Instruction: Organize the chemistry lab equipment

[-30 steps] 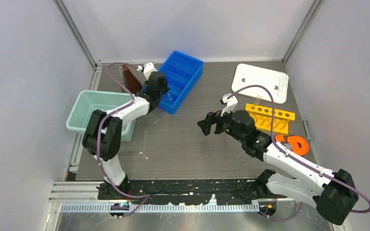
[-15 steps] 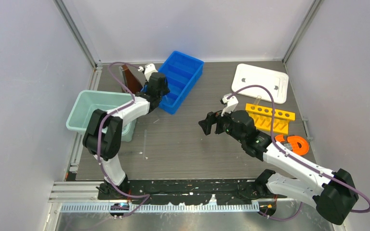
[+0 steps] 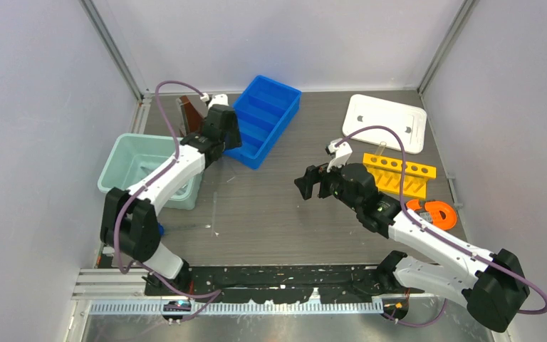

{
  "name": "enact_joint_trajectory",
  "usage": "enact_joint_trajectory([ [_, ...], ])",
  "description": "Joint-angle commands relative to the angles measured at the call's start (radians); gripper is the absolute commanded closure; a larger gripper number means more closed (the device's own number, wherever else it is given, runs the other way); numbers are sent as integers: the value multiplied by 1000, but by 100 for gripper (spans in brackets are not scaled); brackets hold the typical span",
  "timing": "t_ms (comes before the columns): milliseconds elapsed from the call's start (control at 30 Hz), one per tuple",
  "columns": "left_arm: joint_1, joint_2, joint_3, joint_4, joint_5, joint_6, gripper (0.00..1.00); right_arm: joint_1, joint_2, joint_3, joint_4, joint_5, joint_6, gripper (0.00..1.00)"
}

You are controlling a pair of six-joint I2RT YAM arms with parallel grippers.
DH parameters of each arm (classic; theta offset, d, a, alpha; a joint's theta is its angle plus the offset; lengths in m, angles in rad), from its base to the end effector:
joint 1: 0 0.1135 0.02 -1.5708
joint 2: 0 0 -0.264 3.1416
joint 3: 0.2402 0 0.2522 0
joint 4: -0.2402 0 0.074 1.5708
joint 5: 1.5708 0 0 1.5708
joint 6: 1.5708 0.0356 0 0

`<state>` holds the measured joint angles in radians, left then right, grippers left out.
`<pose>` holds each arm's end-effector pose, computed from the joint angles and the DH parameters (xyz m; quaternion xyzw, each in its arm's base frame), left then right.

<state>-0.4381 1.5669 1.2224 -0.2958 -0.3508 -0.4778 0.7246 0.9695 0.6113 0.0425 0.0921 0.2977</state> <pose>0.3275 -0.1399 0.2871 -0.0957 0.8783 -0.0554 0.4652 0.1707 0.1468 0.2675 -0.1449 0.7960 0.2544 0.5298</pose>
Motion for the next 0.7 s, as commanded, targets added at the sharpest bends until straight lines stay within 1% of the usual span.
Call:
enact_joint_trajectory([
  [0,-3,-97,32,-251,77,101,51,3,-11,19,20,23,-12,7],
  [67,-9,-128,13,-319,85,111,51,3,-12,19,20,23,-11,7],
  [133,-18,-163,-13,-353,85,108,51,3,-12,19,18,24,-12,7],
  [300,-39,-229,-77,-375,108,86,51,2,-13,20,15,30,-12,7],
  [500,-45,-174,-131,-407,106,76,51,3,-11,19,18,27,-8,7],
  [667,-45,-130,-206,-347,108,35,52,2,-23,16,17,36,-11,7],
])
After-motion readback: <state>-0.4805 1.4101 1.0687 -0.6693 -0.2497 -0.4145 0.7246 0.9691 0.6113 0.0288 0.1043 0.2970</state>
